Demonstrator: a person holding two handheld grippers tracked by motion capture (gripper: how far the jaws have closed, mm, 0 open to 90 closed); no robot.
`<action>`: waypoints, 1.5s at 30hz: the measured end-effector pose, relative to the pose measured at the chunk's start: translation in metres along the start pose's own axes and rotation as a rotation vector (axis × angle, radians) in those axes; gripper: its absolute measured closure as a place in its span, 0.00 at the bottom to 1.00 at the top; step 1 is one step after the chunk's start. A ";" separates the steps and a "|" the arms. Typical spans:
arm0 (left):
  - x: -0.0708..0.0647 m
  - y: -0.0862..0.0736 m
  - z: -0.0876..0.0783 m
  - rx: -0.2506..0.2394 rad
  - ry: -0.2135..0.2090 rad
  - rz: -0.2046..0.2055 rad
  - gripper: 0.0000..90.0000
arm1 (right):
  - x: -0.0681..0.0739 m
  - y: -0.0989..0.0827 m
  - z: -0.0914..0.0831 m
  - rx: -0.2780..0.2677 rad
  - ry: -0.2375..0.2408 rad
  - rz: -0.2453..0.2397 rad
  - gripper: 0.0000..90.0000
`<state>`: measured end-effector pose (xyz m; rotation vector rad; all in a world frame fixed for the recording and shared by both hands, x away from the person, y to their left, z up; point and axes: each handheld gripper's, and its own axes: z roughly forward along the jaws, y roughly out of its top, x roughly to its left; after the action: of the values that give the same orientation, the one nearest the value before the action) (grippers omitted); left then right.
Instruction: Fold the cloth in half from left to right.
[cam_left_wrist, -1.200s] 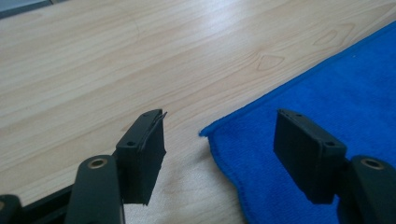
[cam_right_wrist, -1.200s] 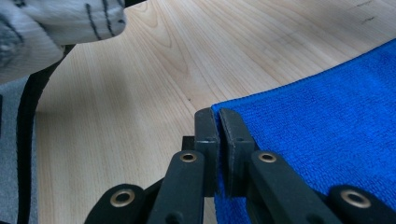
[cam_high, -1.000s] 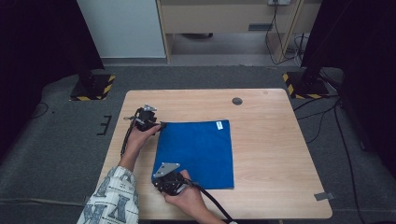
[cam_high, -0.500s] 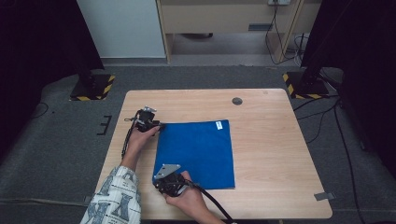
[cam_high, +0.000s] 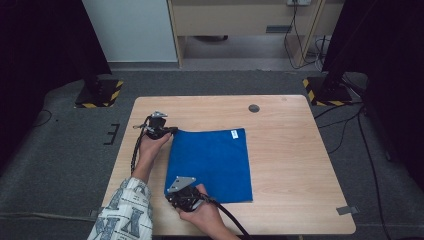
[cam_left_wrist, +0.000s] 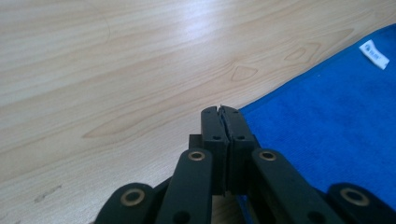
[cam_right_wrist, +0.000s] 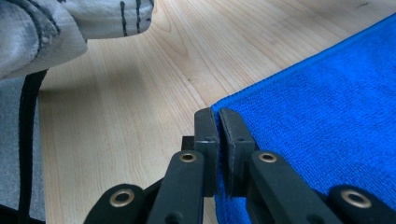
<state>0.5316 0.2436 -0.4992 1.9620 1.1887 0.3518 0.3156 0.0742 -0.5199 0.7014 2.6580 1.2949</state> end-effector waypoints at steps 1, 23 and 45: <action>-0.002 0.002 -0.001 -0.005 -0.002 0.003 0.99 | 0.000 0.000 -0.001 -0.004 0.000 0.002 0.96; 0.021 0.003 -0.040 -0.027 0.012 -0.040 0.99 | 0.022 0.028 0.006 -0.079 0.005 -0.007 0.97; -0.036 0.032 0.013 -0.023 0.023 -0.064 0.99 | -0.026 -0.018 -0.064 -0.137 -0.050 0.059 0.97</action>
<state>0.5402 0.1993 -0.4774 1.8996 1.2542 0.3544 0.3141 0.0073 -0.4960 0.7875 2.4989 1.4379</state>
